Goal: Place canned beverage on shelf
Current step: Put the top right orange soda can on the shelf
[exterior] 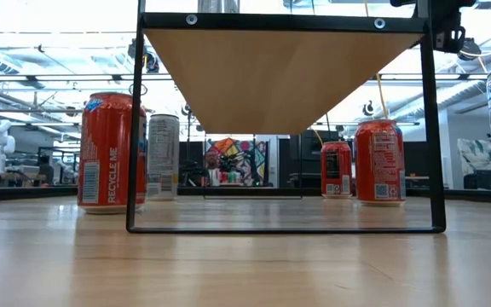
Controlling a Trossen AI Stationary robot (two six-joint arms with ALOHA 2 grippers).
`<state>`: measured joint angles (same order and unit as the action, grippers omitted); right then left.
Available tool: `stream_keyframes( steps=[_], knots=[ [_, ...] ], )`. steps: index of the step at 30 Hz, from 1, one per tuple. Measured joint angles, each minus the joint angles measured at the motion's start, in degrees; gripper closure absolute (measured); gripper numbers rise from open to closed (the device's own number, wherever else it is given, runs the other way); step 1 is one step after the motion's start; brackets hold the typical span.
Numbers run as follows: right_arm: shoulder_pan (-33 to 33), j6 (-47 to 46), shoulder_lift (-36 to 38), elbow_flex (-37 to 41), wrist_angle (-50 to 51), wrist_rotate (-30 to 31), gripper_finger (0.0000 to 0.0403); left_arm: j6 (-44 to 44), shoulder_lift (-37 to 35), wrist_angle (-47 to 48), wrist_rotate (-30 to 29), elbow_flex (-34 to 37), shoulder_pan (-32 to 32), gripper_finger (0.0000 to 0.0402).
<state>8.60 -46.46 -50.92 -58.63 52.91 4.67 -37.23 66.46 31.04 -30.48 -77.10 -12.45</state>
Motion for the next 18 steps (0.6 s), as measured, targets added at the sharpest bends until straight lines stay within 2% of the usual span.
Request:
stream_keyframes(
  steps=[9, 13, 18],
  knots=[
    [0.0, 0.2, 0.0, 0.0, 2.4, -2.4, 0.0399, -7.0, 0.0, 2.3, -1.8, 0.0, 0.0, 0.0008],
    [0.0, 3.2, 0.0, 0.0, 2.3, -6.3, 0.0384, -7.6, 0.0, 2.5, -1.8, 0.0, 0.0, 0.0008],
    [0.0, 6.5, 0.0, 0.0, 2.3, -8.1, 0.0356, -9.0, 0.4, 2.5, -1.8, 0.0, 0.0, 0.0008]
  ],
)
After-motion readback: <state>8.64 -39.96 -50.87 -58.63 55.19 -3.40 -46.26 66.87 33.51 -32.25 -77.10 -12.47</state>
